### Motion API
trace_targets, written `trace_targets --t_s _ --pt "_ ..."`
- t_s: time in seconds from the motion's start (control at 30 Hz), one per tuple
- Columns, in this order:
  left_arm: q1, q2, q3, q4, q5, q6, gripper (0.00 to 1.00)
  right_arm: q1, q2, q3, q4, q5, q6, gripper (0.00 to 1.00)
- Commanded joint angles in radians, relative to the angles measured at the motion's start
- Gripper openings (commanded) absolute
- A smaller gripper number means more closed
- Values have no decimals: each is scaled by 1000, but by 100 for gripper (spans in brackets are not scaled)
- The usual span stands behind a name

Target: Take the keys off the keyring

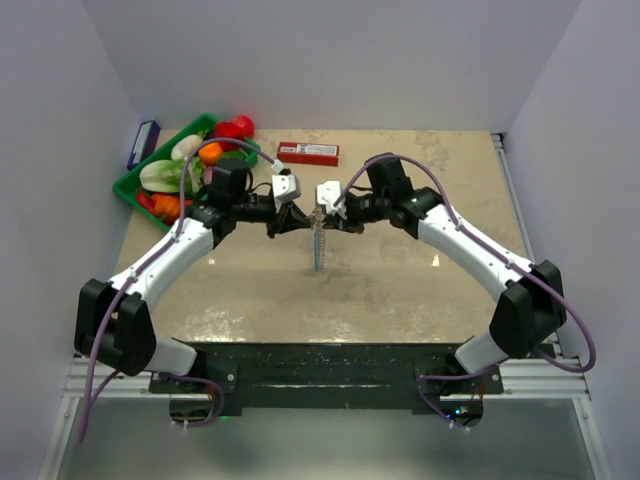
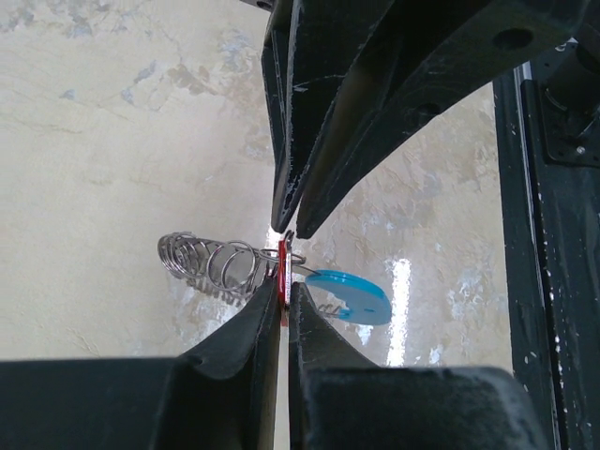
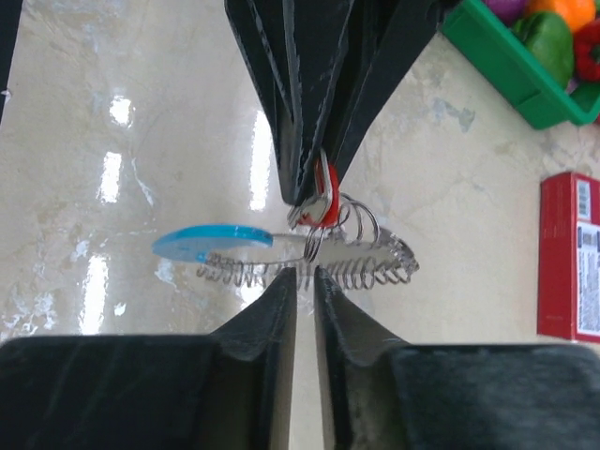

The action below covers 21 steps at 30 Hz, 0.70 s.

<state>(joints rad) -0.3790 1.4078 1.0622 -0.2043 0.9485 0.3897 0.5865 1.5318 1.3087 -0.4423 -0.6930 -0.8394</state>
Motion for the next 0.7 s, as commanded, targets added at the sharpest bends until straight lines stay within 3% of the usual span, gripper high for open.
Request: trace_targets --t_s 0.0,0.07,0.43,0.67 --pt "0 -30 65 34 6 34 0 -25 -45 15 -29 29 -20 24" --pt "2 -27 74 22 4 37 0 -28 -67 -2 -13 35 -15 28" --pt "0 -1 154 -70 -1 64 0 -36 -148 -172 220 -31 137 31" --pt "2 2 162 -67 -5 51 0 -34 -144 -161 281 -39 227 31"
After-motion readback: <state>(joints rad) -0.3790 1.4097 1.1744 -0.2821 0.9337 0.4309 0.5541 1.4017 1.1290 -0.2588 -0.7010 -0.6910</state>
